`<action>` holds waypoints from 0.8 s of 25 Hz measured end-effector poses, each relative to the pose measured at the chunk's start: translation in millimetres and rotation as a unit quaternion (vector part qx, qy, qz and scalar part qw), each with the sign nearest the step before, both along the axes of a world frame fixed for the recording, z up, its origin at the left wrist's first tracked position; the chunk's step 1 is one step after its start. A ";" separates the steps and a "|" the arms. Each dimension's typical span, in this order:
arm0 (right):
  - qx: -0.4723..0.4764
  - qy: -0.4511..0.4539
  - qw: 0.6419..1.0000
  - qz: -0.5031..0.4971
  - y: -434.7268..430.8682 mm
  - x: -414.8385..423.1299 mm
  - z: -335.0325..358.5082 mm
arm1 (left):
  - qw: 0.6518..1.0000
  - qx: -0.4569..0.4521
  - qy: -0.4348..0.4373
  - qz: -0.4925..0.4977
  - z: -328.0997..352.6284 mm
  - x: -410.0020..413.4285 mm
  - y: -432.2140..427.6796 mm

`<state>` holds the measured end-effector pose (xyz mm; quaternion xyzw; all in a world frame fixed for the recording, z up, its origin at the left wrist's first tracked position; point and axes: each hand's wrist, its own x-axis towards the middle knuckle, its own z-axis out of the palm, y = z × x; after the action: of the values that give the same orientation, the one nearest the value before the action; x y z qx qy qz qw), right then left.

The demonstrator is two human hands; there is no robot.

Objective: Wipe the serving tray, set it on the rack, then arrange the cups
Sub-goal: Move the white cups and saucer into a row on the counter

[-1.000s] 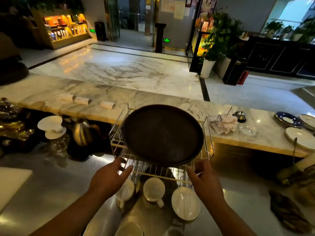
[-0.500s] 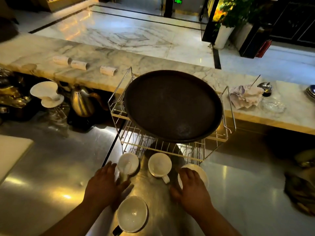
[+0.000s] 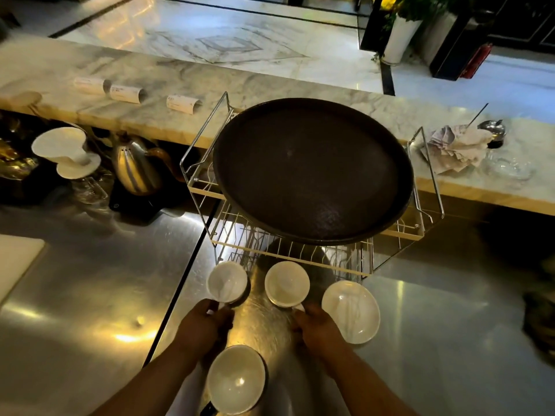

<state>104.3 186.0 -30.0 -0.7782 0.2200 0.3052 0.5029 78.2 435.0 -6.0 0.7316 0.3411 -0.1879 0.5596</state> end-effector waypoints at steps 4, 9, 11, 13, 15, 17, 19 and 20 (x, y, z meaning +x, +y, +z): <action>0.061 0.051 0.996 -0.051 5.4 3.5 2.8 | 0.997 -0.079 0.014 0.011 14.5 1.9 -0.9; 0.097 0.077 0.986 -0.113 -2.2 -3.3 35.5 | 0.997 -0.055 0.017 -0.041 49.1 -0.3 6.2; 0.091 0.074 0.986 -0.119 -11.3 -6.3 52.5 | 0.996 -0.036 0.011 -0.079 65.2 0.0 6.2; 0.086 0.069 0.983 -0.143 -18.9 -9.8 65.5 | 0.993 -0.031 0.001 -0.111 77.1 4.7 2.9; 0.084 0.057 0.979 -0.175 -26.1 -15.6 80.0 | 0.993 -0.050 -0.002 -0.106 89.7 8.5 -3.6; 0.089 0.052 0.976 -0.192 -35.2 -20.7 91.7 | 0.991 -0.060 -0.016 -0.116 96.5 11.1 -12.2; 0.088 0.049 0.976 -0.194 -47.4 -26.1 100.4 | 0.989 -0.061 -0.024 -0.133 101.1 12.3 -21.8; 0.087 0.046 0.975 -0.198 -55.7 -29.8 103.9 | 0.988 -0.058 -0.023 -0.144 103.3 12.1 -29.8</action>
<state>74.4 130.2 73.9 -0.6572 0.3652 0.2534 0.6086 90.3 405.2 97.3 0.7438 0.2078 -0.2685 0.5758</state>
